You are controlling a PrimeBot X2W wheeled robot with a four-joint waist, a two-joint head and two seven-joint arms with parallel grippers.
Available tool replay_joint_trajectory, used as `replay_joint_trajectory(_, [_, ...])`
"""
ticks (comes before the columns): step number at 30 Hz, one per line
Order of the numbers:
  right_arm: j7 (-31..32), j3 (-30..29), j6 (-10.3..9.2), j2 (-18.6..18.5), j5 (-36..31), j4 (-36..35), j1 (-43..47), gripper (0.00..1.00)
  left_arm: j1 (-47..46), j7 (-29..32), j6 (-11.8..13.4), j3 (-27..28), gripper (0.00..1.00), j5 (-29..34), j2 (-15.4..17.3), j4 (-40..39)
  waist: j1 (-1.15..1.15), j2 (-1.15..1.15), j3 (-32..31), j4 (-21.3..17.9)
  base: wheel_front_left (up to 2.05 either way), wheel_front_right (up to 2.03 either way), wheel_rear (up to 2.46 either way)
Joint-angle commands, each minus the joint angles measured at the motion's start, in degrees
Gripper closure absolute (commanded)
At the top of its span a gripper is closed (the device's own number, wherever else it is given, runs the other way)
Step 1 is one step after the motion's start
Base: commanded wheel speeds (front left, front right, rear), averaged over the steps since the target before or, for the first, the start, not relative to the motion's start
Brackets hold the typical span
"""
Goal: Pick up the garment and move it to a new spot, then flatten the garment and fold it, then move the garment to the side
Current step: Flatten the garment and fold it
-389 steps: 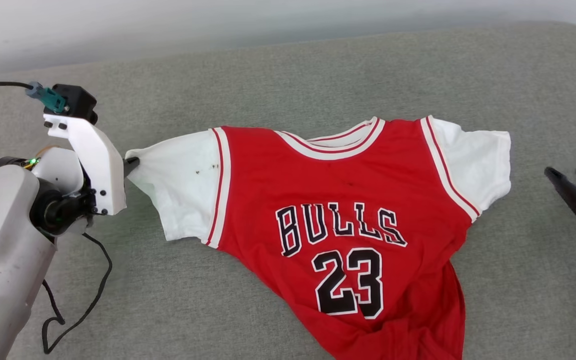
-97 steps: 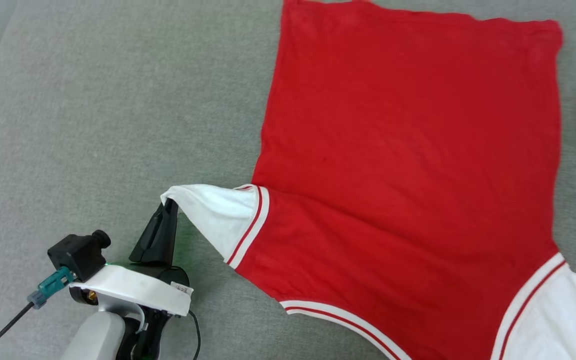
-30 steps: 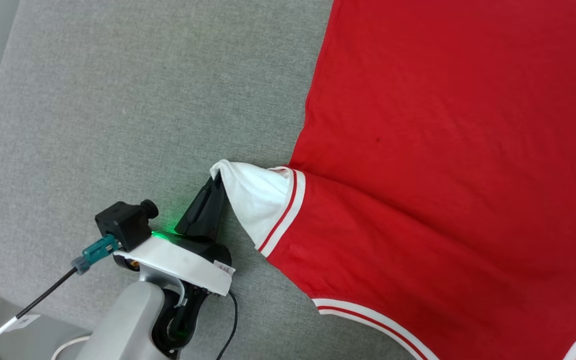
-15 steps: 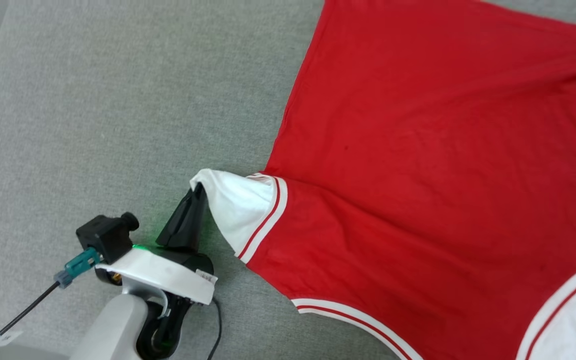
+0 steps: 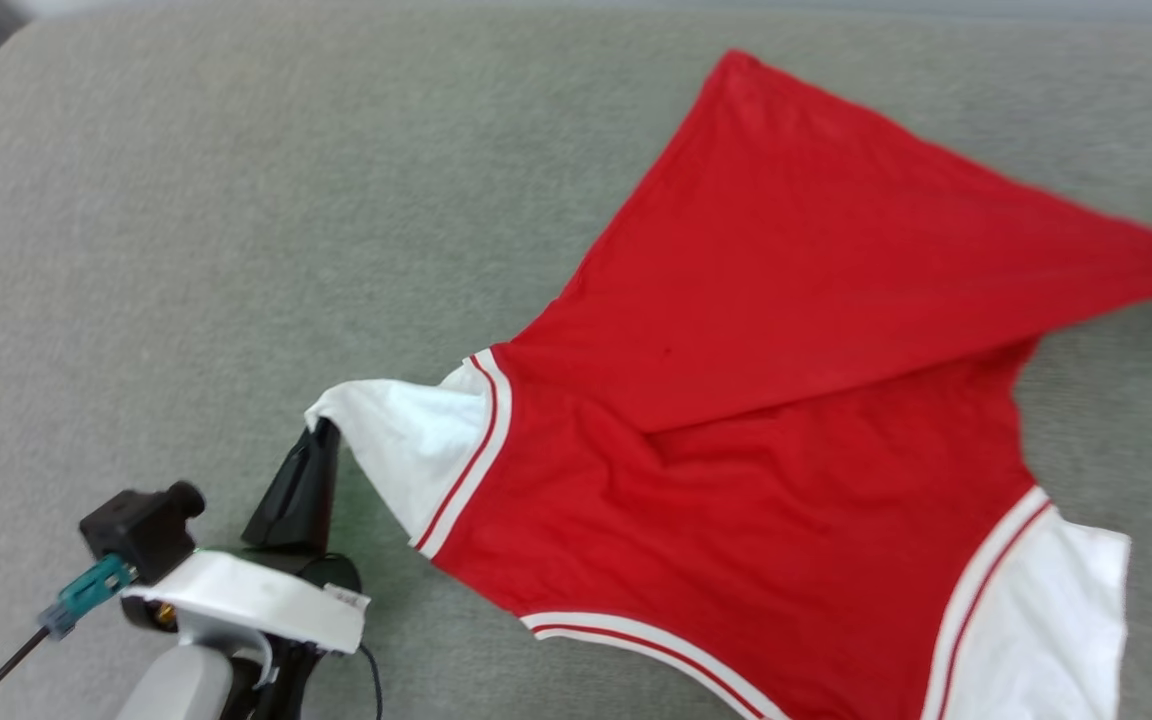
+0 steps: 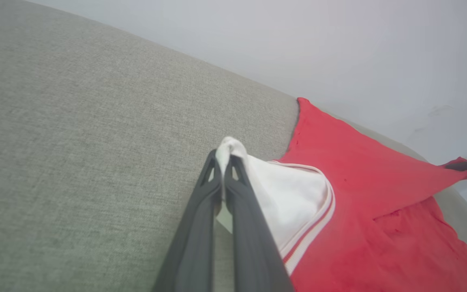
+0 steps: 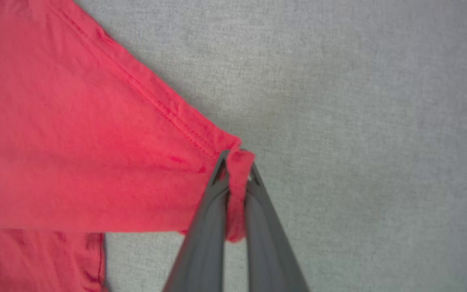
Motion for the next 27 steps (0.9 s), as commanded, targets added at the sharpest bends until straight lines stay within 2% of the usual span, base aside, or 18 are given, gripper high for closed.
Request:
replay_joint_trajectory(1, [-0.3, -0.1, -0.06, -1.2, 0.4, -1.6, 2.2, 1.0, 1.0, 0.1, 0.0, 0.7, 1.0, 0.3, 0.3, -0.3, 0.0, 0.0, -2.4, -2.5, 0.0, 0.0, 0.0])
replay_joint_trajectory(9, [-0.4, -0.5, -0.07, -7.2, 1.4, -14.2, 12.2, 1.0, 5.4, 0.0, 0.0, 4.8, 1.0, 0.2, 0.4, -2.0, 0.0, 0.0, -5.0, -9.0, 0.0, 0.0, 0.0])
replay_joint_trajectory(15, [-2.3, -4.0, -0.06, -12.9, 4.1, -24.1, 21.8, 1.0, 6.7, 0.0, 0.0, 6.6, 1.0, 0.6, 0.3, -2.6, 0.0, 0.0, -5.4, -12.2, 0.0, 0.0, 0.0])
replay_joint_trajectory(22, [-5.4, -9.5, -0.06, -20.8, 6.4, -34.4, 35.5, 1.0, 7.4, 0.0, 0.0, 7.3, 1.0, 0.9, 0.3, -3.3, 0.0, 0.0, -5.0, -14.0, 0.0, 0.0, 0.0])
replay_joint_trajectory(25, [-7.5, -11.8, -0.05, -22.8, 8.7, -38.8, 42.4, 1.0, 7.5, 0.0, 0.0, 7.1, 1.0, 1.1, 0.2, -3.4, 0.0, 0.0, -4.8, -13.9, 0.0, 0.0, 0.0])
replay_joint_trajectory(27, [-9.0, -12.7, -0.07, -25.0, 7.0, -40.2, 46.3, 1.0, 7.7, 0.0, 0.0, 7.3, 1.0, 1.1, 0.1, -3.4, 0.0, 0.0, -4.6, -14.0, 0.0, 0.0, 0.0])
